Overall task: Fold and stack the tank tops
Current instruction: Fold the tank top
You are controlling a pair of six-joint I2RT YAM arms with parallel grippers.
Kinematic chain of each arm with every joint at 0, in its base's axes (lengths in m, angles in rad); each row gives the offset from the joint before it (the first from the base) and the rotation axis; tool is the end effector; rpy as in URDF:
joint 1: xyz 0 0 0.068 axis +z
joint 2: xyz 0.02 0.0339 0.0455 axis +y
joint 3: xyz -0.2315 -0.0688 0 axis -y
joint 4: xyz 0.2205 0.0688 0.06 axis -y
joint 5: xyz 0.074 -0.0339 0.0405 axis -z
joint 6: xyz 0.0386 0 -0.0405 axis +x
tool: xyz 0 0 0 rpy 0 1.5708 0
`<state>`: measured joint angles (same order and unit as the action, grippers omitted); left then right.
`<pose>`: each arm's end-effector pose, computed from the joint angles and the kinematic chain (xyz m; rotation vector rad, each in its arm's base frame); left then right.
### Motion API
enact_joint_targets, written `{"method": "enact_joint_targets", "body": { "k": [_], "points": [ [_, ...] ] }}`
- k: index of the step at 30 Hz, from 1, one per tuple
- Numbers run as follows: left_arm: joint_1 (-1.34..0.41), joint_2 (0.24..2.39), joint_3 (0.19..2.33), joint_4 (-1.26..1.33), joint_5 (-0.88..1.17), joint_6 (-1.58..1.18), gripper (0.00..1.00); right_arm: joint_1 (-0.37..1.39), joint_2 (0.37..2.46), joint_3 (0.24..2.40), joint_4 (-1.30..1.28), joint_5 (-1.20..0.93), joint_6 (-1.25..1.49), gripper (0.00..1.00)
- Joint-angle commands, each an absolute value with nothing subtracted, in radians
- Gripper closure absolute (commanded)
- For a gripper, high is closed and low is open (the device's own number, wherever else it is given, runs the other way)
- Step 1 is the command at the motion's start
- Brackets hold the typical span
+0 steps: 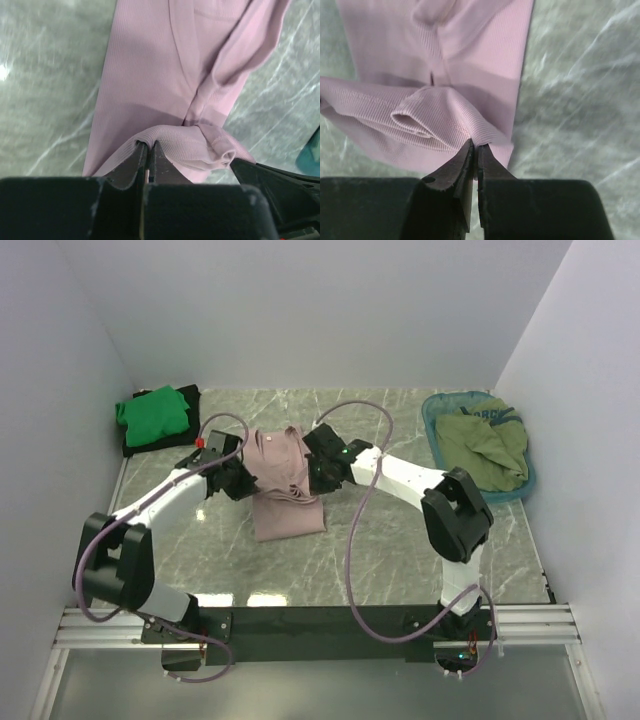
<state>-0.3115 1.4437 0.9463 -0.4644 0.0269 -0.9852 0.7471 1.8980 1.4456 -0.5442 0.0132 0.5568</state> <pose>0.2638 -0.0860 0.1983 -0.8564 2.4790 -0.5259 0.2792 0.2579 0.1958 -0.2457 2.6286 0.4591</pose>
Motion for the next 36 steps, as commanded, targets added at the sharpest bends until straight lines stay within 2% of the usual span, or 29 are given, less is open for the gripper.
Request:
{"method": "enact_joint_targets", "body": {
  "k": [1,6,9,11,14,15,18,20,23,26,29,33,36],
  "points": [
    [-0.287,1.491,1.018,-0.396,0.051,-0.963,0.99,0.718,1.936,1.561,-0.545,-0.017,0.532,1.0],
    [-0.252,1.558,1.055,-0.379,0.055,-0.963,0.99,0.681,2.046,1.703,-0.594,-0.044,0.512,1.0],
    [-0.244,1.582,1.077,-0.387,0.043,-0.963,0.99,0.667,2.111,1.794,-0.607,-0.055,0.503,0.89],
    [-0.238,1.588,1.075,-0.376,0.038,-0.966,0.99,0.658,2.152,1.824,-0.617,-0.057,0.503,0.74],
    [-0.218,1.603,1.074,-0.367,0.032,-0.971,0.73,0.637,2.166,1.83,-0.581,-0.081,0.499,0.61],
    [-0.207,1.605,1.074,-0.359,0.037,-0.969,0.54,0.632,2.164,1.827,-0.566,-0.077,0.497,0.59],
    [-0.199,1.577,1.062,-0.325,0.026,-0.962,0.34,0.617,2.143,1.835,-0.554,-0.071,0.488,0.56],
    [-0.195,1.536,1.058,-0.311,0.023,-0.947,0.29,0.609,2.105,1.832,-0.549,-0.037,0.477,0.55],
    [-0.195,1.5,1.074,-0.331,0.012,-0.913,0.27,0.604,2.037,1.795,-0.534,0.024,0.468,0.54],
    [-0.199,1.47,1.062,-0.362,0.032,-0.9,0.3,0.606,1.99,1.752,-0.537,0.051,0.466,0.54],
    [-0.216,1.405,0.967,-0.365,0.018,-0.914,0.3,0.607,1.958,1.68,-0.531,0.069,0.474,0.54],
    [-0.27,1.345,0.848,-0.316,0.04,-0.933,0.29,0.62,1.904,1.536,-0.417,-0.021,0.472,0.54],
    [-0.311,1.354,0.809,-0.273,0.092,-0.933,0.3,0.629,1.954,1.589,-0.416,-0.108,0.469,0.56]
  ]
}}
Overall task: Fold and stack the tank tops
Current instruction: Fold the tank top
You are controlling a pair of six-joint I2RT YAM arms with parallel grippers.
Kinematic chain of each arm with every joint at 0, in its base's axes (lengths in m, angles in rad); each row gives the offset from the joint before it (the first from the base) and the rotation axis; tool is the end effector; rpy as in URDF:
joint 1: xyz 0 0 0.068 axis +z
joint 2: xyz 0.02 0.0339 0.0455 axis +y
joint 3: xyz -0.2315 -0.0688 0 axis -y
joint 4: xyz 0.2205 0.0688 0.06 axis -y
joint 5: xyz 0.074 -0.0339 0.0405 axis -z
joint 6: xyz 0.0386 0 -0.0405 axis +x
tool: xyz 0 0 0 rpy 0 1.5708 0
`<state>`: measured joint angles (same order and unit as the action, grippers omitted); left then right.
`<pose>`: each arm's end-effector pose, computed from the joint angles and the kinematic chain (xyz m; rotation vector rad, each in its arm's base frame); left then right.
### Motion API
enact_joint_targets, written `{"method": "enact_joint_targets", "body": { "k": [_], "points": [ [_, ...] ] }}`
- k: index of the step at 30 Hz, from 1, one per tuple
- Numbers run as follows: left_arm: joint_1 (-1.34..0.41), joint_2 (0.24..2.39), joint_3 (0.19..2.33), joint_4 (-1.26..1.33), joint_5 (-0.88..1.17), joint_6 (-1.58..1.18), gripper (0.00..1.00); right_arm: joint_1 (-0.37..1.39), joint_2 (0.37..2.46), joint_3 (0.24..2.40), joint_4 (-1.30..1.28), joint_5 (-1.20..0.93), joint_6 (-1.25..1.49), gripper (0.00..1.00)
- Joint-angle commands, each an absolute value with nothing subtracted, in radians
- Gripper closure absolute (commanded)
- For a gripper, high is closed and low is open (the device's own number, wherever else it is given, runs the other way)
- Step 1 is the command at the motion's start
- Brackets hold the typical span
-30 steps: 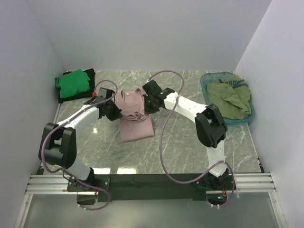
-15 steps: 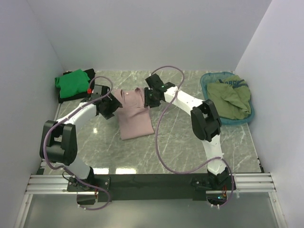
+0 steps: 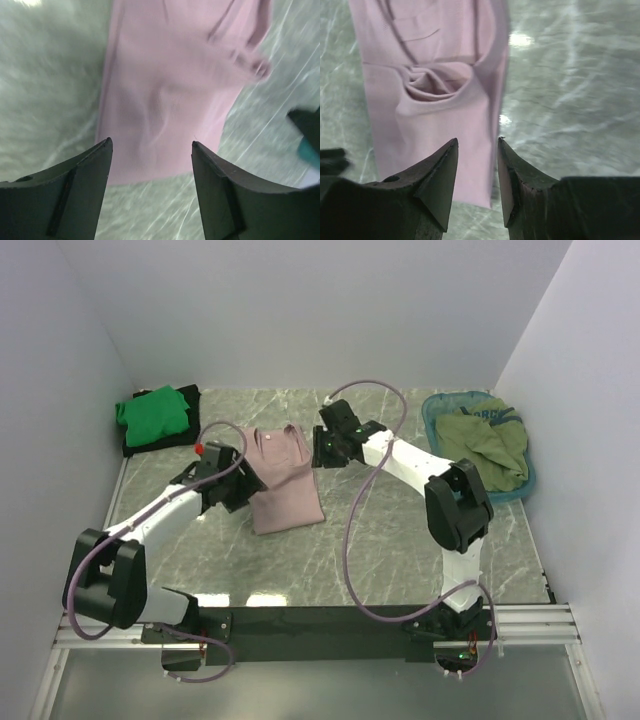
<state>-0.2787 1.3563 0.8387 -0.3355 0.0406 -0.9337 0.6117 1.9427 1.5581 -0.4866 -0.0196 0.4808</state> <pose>0.2554 -0.0747 0.1979 -0.7902 2.3854 -0.5789 0.3299 0.2323 0.2159 -0.1730 2.5026 0.4964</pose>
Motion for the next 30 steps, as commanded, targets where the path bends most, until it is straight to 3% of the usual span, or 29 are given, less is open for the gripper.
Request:
{"method": "enact_joint_targets", "body": {
  "k": [1,11,22,30],
  "points": [
    [-0.321,1.362,0.796,-0.262,0.104,-0.939,0.31,0.63,1.973,1.606,-0.416,-0.13,0.472,0.56],
    [-0.362,1.388,0.7,-0.276,0.055,-1.031,0.38,0.623,2.161,1.73,-0.313,-0.445,0.575,0.58],
    [-0.36,1.411,0.638,-0.242,0.052,-1.037,0.36,0.558,2.241,1.746,-0.342,-0.341,0.667,0.58],
    [-0.351,1.358,0.664,-0.264,0.044,-1.008,0.28,0.552,2.142,1.669,-0.365,-0.267,0.655,0.58]
  ]
}}
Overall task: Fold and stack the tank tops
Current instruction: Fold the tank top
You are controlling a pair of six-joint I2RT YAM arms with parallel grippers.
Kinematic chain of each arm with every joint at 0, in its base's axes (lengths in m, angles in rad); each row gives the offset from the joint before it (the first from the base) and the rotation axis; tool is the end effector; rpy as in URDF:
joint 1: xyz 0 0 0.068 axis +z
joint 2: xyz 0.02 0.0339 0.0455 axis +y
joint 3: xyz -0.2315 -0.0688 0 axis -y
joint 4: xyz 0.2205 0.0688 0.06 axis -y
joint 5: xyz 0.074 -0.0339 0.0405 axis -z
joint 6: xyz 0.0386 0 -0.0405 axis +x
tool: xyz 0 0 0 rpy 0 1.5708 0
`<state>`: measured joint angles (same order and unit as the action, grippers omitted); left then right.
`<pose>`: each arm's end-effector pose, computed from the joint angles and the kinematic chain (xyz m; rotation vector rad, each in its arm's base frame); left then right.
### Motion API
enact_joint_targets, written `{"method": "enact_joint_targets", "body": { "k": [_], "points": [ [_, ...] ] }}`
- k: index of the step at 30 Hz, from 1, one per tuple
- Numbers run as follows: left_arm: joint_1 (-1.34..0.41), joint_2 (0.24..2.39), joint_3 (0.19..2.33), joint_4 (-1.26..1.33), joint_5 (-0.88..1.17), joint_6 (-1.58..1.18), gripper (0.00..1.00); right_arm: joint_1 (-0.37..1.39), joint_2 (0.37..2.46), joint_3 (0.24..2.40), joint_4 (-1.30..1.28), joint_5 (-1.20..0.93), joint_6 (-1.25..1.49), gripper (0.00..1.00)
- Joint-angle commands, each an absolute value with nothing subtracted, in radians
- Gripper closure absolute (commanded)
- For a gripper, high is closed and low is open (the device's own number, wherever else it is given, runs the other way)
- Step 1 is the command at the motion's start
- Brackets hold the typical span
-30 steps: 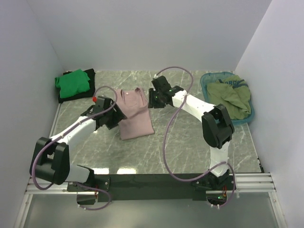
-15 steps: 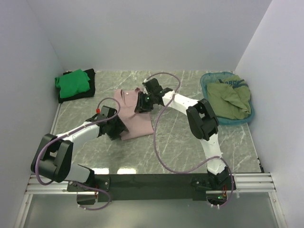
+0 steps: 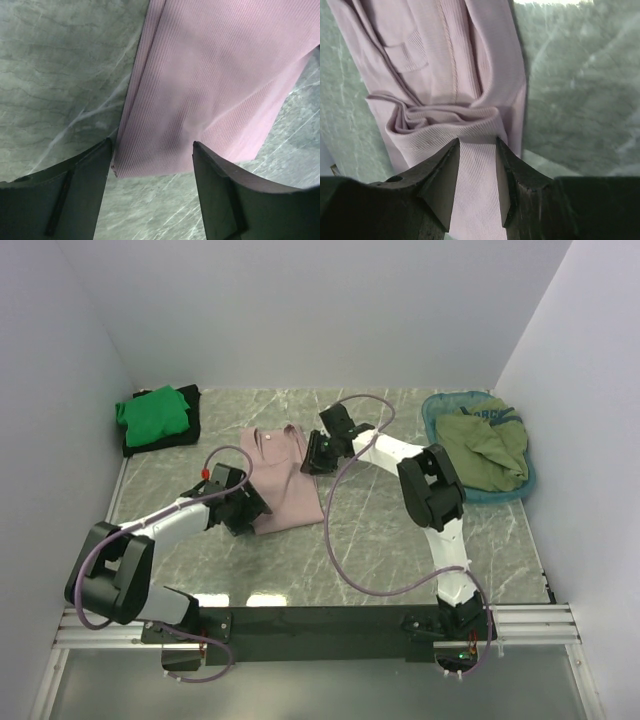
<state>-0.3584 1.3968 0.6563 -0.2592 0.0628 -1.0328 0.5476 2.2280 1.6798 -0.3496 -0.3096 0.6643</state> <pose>0.2276 -0.0879 0.1424 -0.8651 2.5424 -0.5700 0.3780 0.2443 0.1465 0.0100 2.6318 0.8606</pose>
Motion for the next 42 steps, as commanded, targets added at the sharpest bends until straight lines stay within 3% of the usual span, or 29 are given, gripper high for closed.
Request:
{"method": "enact_joint_targets", "body": {
  "k": [1,9,16,25,42],
  "points": [
    [-0.35,1.342,0.672,-0.268,0.043,-0.996,0.28,0.552,2.103,1.658,-0.356,-0.267,0.65,0.58],
    [-0.348,1.267,0.675,-0.371,0.012,-0.976,0.23,0.554,1.859,1.384,-0.35,-0.14,0.583,0.57],
    [-0.379,1.295,0.565,-0.321,0.046,-1.023,0.23,0.607,1.73,1.01,-0.174,-0.215,0.615,0.55],
    [-0.413,1.313,0.494,-0.255,0.06,-1.097,0.23,0.687,1.779,0.936,-0.058,-0.247,0.692,0.51],
    [-0.469,1.338,0.494,-0.319,-0.067,-1.232,0.49,0.695,1.776,0.839,0.043,-0.12,0.854,0.55]
  ]
}}
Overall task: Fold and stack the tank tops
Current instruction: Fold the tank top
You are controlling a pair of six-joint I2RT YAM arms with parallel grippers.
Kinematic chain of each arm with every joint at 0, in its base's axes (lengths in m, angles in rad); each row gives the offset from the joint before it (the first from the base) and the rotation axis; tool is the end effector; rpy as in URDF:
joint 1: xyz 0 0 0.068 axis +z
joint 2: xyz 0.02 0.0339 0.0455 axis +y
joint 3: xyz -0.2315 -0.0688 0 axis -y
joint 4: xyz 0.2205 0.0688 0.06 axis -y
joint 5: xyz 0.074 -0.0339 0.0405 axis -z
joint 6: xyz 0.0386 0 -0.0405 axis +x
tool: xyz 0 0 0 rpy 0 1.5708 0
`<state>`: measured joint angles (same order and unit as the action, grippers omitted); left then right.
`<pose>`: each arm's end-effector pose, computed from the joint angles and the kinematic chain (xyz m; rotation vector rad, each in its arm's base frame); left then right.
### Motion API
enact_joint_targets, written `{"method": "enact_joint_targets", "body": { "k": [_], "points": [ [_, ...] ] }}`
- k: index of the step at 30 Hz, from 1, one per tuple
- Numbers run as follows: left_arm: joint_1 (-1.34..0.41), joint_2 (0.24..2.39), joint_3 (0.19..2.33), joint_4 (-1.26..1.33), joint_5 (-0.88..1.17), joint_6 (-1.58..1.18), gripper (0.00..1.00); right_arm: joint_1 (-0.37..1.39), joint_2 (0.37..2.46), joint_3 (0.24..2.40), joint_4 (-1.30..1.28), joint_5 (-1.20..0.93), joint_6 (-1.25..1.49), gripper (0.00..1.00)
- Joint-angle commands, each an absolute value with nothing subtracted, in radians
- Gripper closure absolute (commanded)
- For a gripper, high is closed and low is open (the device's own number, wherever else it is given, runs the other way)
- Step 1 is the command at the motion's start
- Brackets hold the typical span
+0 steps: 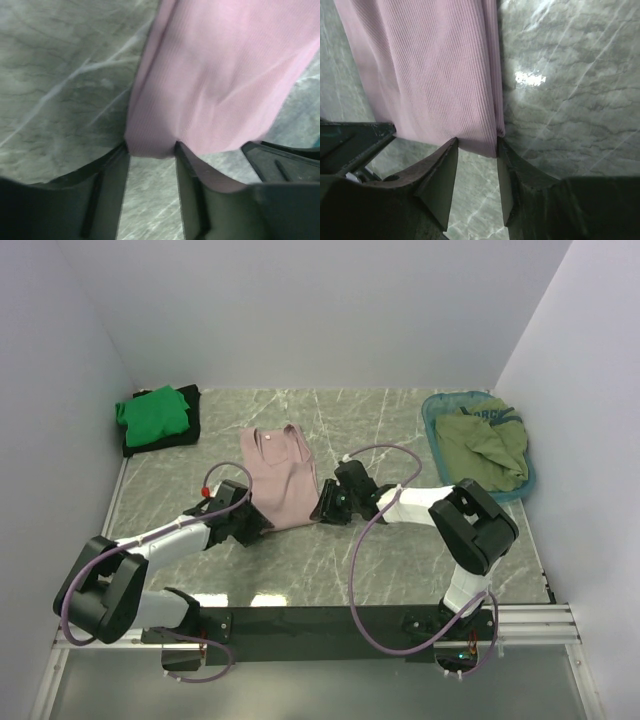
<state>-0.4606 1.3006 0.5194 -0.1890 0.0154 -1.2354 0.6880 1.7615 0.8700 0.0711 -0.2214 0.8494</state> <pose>0.1974 -0.0986 0.1311 -1.0082 2.4879 -0.6371 0.2459 0.2131 0.1253 0.0961 2.5992 0.9191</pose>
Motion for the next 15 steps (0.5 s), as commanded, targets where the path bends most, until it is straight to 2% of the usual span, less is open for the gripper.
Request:
{"method": "enact_joint_targets", "body": {
  "k": [1,4,7,11,13,15],
  "points": [
    [-0.469,1.336,0.498,-0.322,-0.095,-1.227,0.53,0.696,1.775,0.833,0.043,-0.108,0.853,0.56],
    [-0.471,1.339,0.525,-0.336,-0.129,-1.197,0.6,0.696,1.766,0.827,0.038,-0.06,0.842,0.59],
    [-0.471,1.356,0.552,-0.331,-0.16,-1.151,0.72,0.709,1.766,0.833,0.029,-0.028,0.819,0.66],
    [-0.472,1.356,0.554,-0.301,-0.153,-1.098,0.89,0.73,1.755,0.844,0.012,0.009,0.787,1.0],
    [-0.482,1.353,0.552,-0.288,-0.132,-1.074,0.99,0.738,1.737,0.841,0.008,0.032,0.773,1.0],
    [-0.505,1.348,0.554,-0.294,-0.12,-1.069,0.99,0.758,1.691,0.828,-0.02,0.061,0.764,1.0]
  ]
}}
